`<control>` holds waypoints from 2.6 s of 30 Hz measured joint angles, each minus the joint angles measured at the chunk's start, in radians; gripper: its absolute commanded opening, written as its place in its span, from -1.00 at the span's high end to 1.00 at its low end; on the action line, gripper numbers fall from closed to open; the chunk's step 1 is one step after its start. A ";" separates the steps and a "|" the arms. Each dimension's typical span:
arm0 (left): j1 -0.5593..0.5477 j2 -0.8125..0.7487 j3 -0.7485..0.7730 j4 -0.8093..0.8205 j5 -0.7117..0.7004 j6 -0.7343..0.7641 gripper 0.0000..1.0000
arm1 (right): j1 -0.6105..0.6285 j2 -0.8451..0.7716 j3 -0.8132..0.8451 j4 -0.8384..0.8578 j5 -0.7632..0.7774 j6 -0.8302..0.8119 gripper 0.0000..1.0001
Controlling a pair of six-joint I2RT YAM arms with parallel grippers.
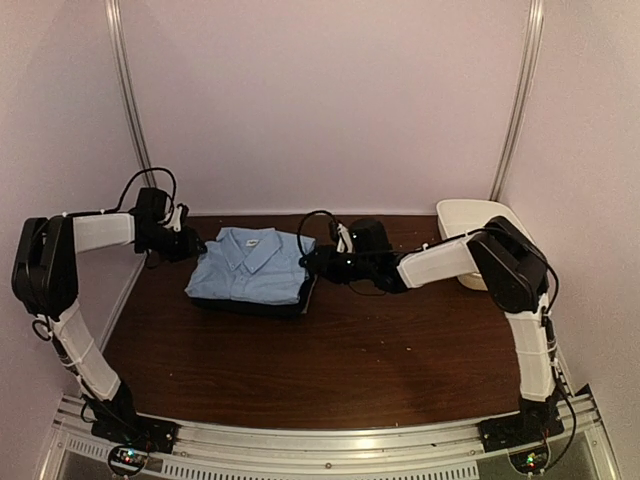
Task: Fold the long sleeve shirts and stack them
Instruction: Reset both arms
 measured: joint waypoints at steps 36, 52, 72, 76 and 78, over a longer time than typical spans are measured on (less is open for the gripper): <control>-0.079 -0.597 -0.242 -0.001 -0.274 -0.018 -0.95 | -0.177 -1.102 -0.379 -0.826 0.557 -0.517 -1.00; -0.073 -0.826 -0.340 0.016 -0.120 0.113 -0.95 | -0.188 -1.382 -0.477 -0.876 0.644 -0.622 -1.00; -0.074 -0.951 -0.379 0.095 -0.170 0.121 -0.95 | -0.189 -1.453 -0.545 -0.829 0.678 -0.623 -1.00; -0.074 -0.950 -0.379 0.094 -0.175 0.121 -0.95 | -0.189 -1.453 -0.545 -0.824 0.683 -0.623 -1.00; -0.074 -0.949 -0.379 0.094 -0.176 0.121 -0.95 | -0.189 -1.453 -0.545 -0.824 0.683 -0.623 -1.00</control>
